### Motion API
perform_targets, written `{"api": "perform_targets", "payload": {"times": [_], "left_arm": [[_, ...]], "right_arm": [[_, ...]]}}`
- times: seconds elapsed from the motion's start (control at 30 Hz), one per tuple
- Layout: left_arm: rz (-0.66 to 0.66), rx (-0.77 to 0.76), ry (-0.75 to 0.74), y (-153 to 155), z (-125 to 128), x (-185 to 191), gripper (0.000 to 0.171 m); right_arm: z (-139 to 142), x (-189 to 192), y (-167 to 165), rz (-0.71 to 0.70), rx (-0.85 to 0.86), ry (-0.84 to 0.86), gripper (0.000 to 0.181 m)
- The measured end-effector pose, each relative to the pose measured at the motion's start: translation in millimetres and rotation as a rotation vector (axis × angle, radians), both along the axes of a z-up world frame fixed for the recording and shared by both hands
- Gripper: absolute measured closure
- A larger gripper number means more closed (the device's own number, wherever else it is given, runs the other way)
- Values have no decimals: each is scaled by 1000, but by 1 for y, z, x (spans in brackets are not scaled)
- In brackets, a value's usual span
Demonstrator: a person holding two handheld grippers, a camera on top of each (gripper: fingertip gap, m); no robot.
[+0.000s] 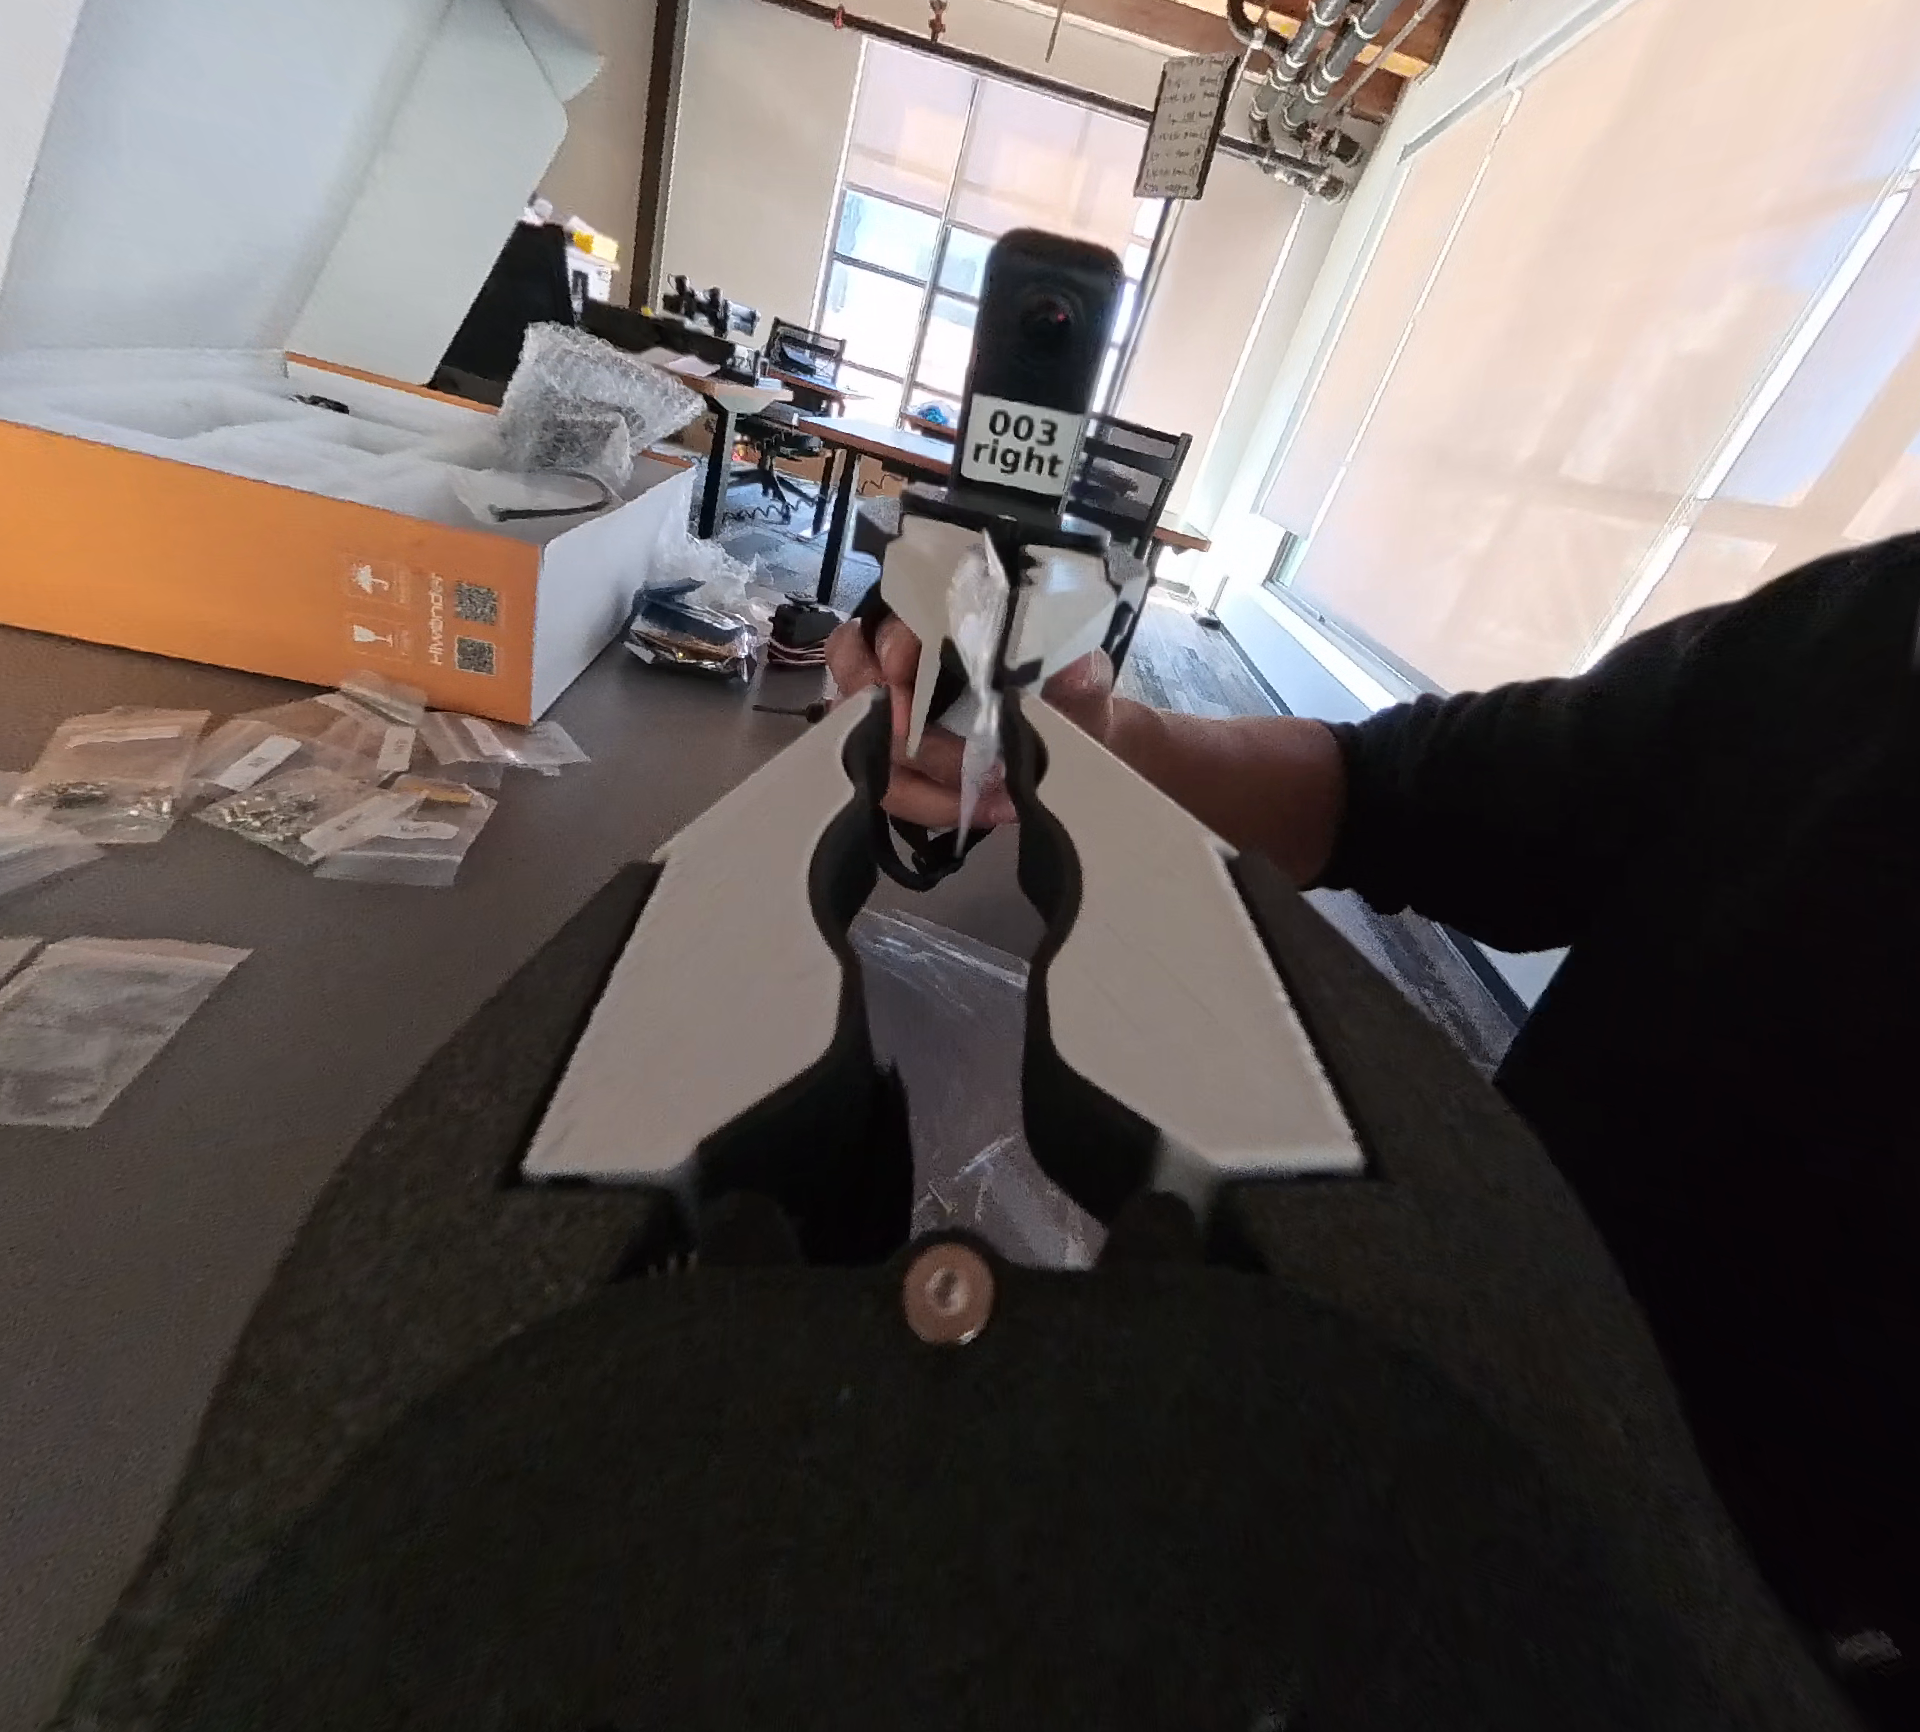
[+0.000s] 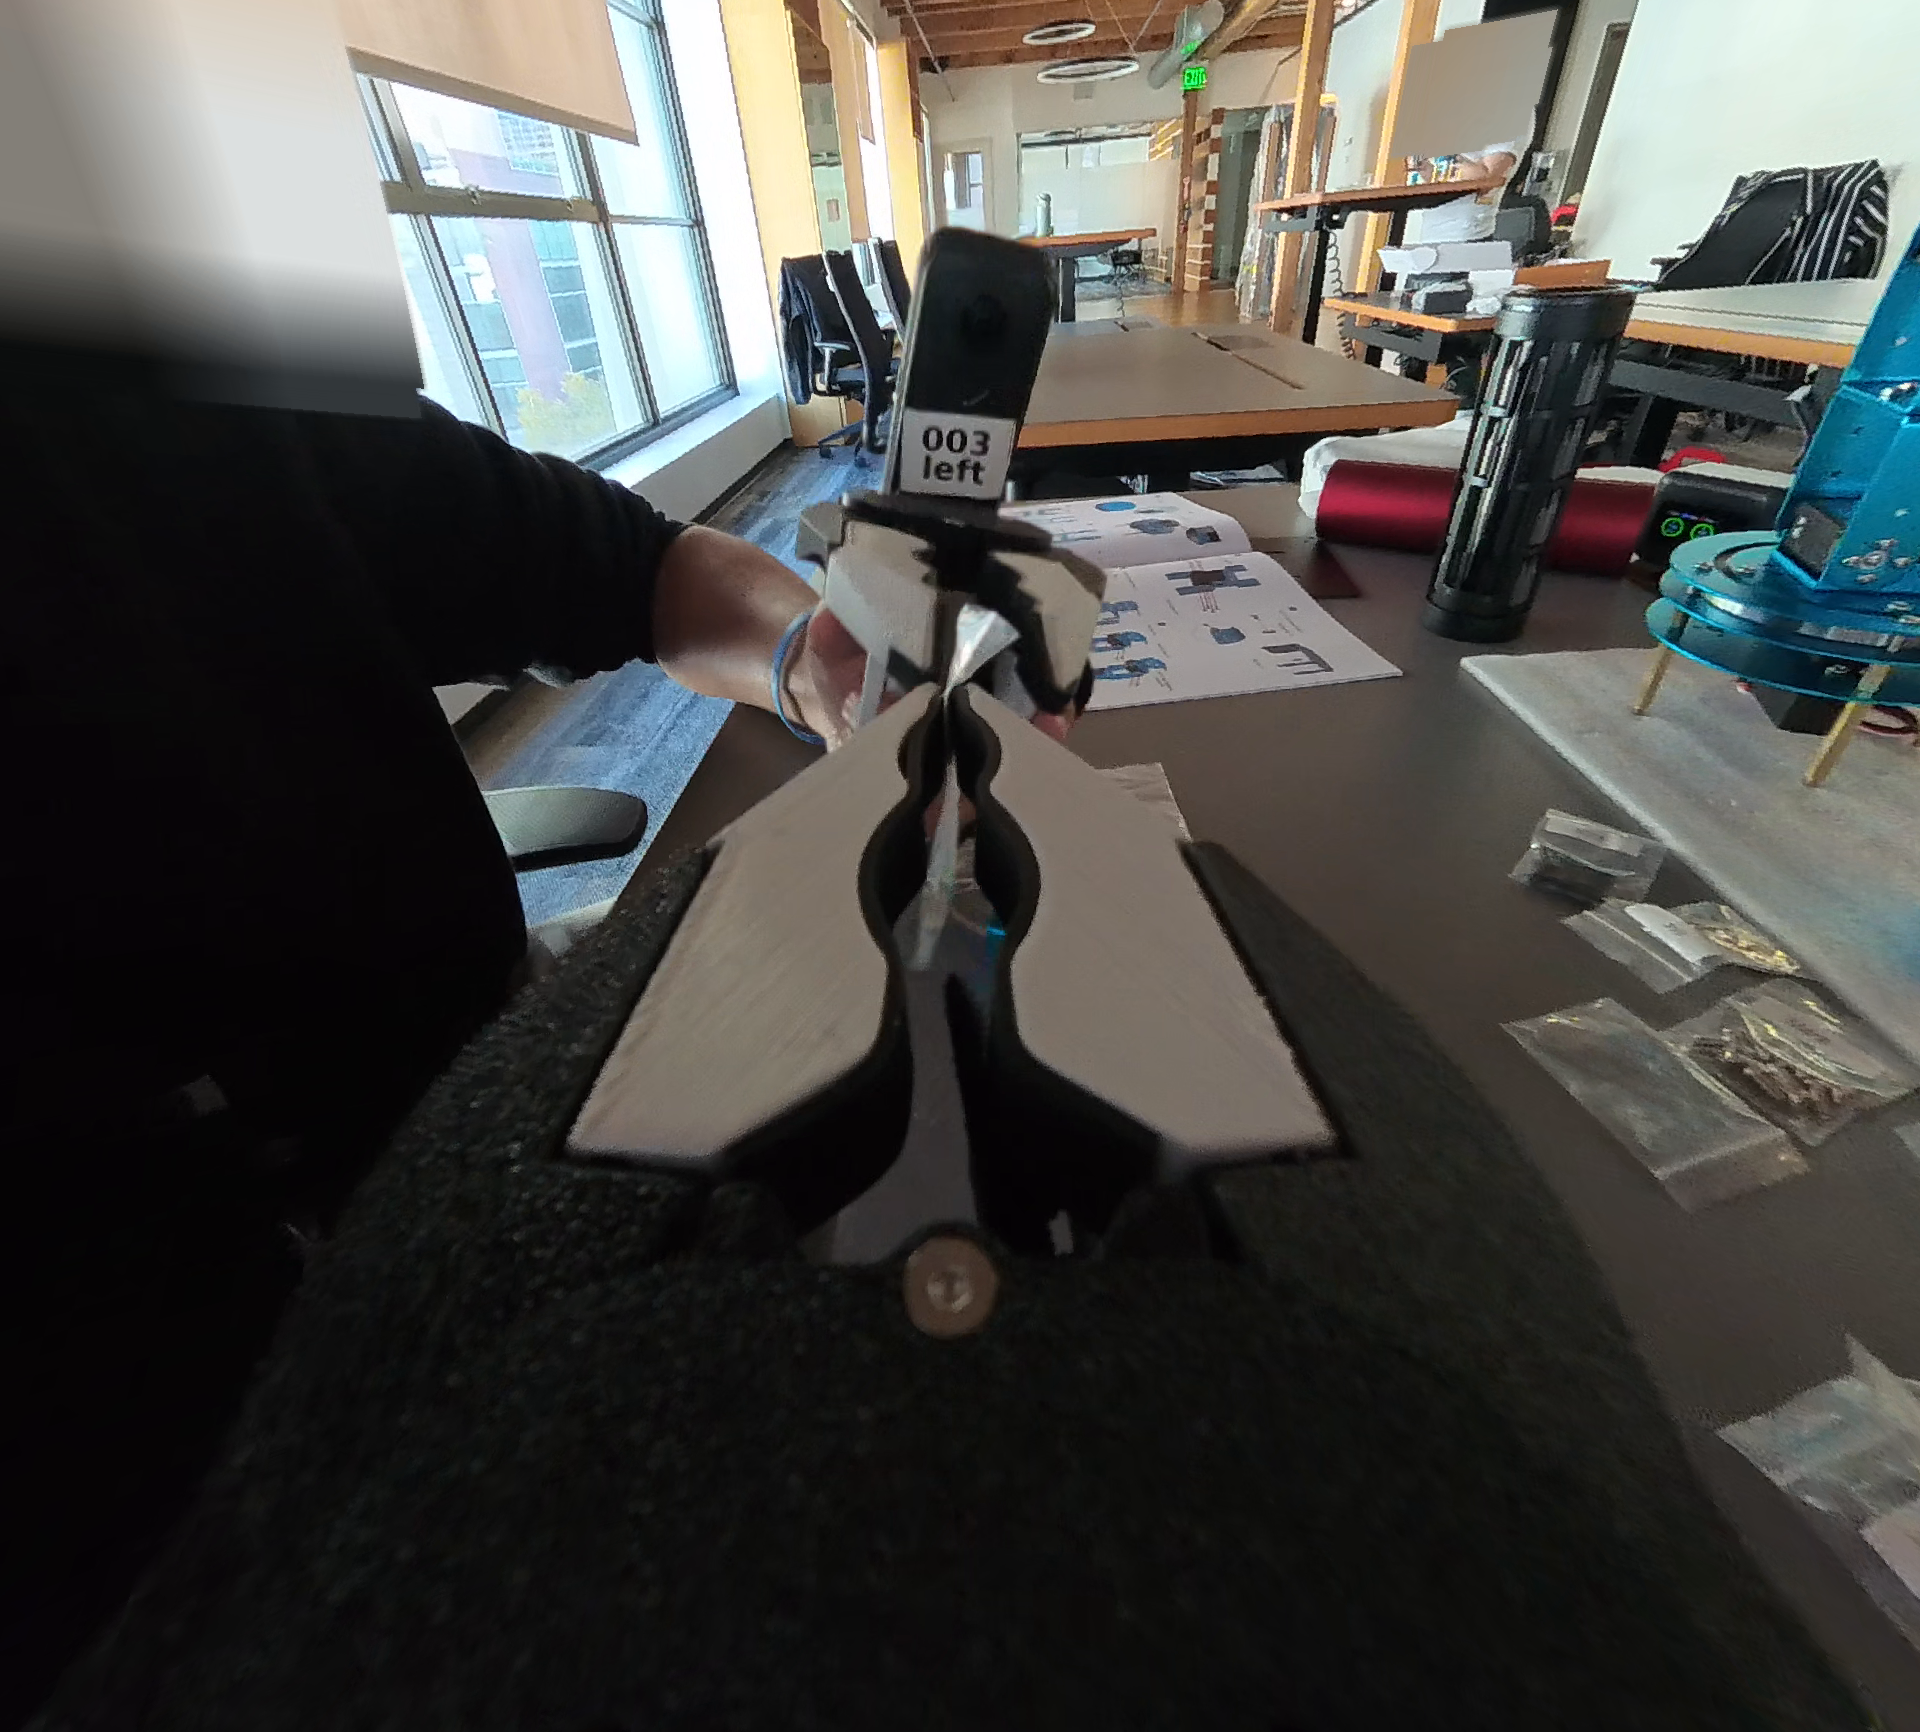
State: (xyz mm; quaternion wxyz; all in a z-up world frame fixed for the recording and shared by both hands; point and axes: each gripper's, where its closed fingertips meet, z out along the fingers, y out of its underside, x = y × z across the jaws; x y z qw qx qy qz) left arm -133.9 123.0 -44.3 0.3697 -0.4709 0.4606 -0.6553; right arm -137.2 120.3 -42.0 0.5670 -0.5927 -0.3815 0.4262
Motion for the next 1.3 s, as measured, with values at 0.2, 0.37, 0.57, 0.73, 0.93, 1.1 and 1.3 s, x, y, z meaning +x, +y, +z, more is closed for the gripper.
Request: {"api": "perform_targets", "payload": {"times": [0.2,0.37,0.57,0.73,0.93,1.1,1.3], "left_arm": [[26,31,-43,2,6,-8,151],[34,46,-80,1,13,-12,151],[50,46,-84,3,12,-11,151],[26,4,-82,4,13,-11,151],[-24,-31,-78,0,12,-11,169],[-33,-21,-65,-2,11,-11,170],[-26,-10,-40,-1,6,-10,171]], "right_arm": [[12,-5,-1,-40,-1,65,181],[15,-7,-2,-64,14,75,181],[13,-4,2,-57,-18,110,181],[9,-7,2,-35,-41,123,181],[6,-10,2,-40,-42,96,181],[3,-11,2,-41,-37,79,181],[2,-12,3,-35,-59,82,172]]}}
